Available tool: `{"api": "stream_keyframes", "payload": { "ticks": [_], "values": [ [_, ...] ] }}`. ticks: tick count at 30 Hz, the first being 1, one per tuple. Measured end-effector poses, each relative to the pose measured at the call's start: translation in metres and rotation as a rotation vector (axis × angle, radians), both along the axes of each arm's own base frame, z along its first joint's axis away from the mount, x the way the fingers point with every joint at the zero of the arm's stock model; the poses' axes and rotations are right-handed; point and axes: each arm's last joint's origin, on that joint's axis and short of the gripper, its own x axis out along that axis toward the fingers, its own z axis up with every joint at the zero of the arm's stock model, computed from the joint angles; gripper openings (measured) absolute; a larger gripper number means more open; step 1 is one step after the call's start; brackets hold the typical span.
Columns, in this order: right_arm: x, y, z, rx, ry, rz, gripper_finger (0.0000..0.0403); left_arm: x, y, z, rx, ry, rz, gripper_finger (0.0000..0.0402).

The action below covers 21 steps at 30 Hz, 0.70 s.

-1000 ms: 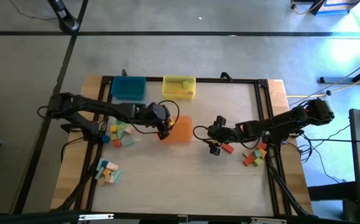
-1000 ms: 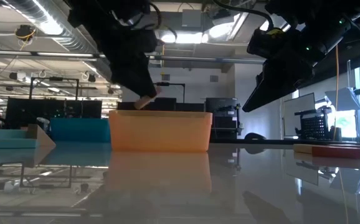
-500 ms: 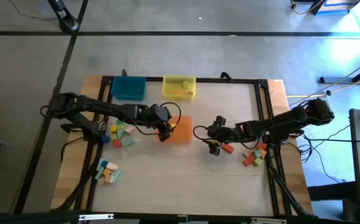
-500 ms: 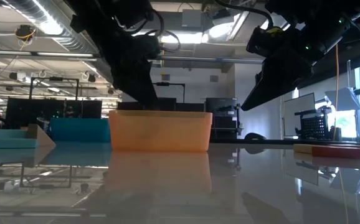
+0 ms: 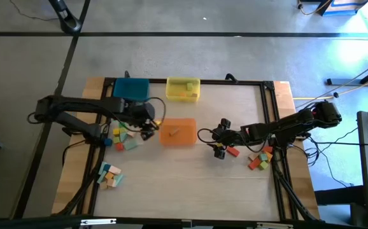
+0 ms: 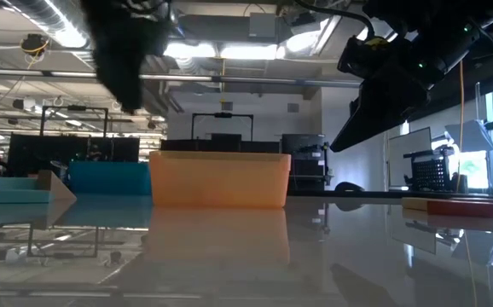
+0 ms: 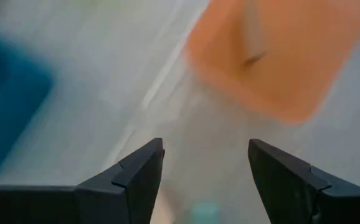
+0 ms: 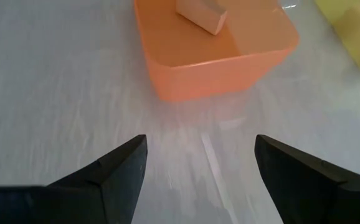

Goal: Sort blocks by size
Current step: Put the light blue rectangle block into the orange bin

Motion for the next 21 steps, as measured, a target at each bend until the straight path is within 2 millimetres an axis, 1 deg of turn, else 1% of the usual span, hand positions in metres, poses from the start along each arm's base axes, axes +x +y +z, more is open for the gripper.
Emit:
{"api": "stream_keyframes", "payload": {
  "ticks": [2, 5, 12, 15, 18, 21],
  "values": [
    [0.0, 0.0, 0.0, 0.0, 0.0, 0.0, 0.0296, -0.012, 0.0, -0.003, 0.005, 0.073, 0.06, 0.0223],
    [0.0, 0.0, 0.0, 0.0, 0.0, 0.0, 0.0296, -0.024, -0.001, -0.011, -0.004, 0.146, 0.14, 0.0223],
    [0.0, 0.0, 0.0, -0.003, 0.003, 0.002, 0.0296, -0.04, -0.001, -0.046, -0.031, 0.269, 0.224, 0.0224],
    [0.0, 0.0, 0.0, -0.011, 0.004, 0.009, 0.0296, -0.046, 0.0, -0.057, -0.055, 0.294, 0.29, 0.0224],
    [0.0, 0.0, 0.0, -0.012, 0.002, 0.011, 0.0296, -0.049, -0.003, -0.066, -0.154, 0.319, 0.265, 0.0223],
    [0.0, 0.0, 0.0, -0.012, 0.002, 0.011, 0.0296, -0.046, -0.01, -0.07, -0.246, 0.297, 0.176, 0.022]
  ]
}}
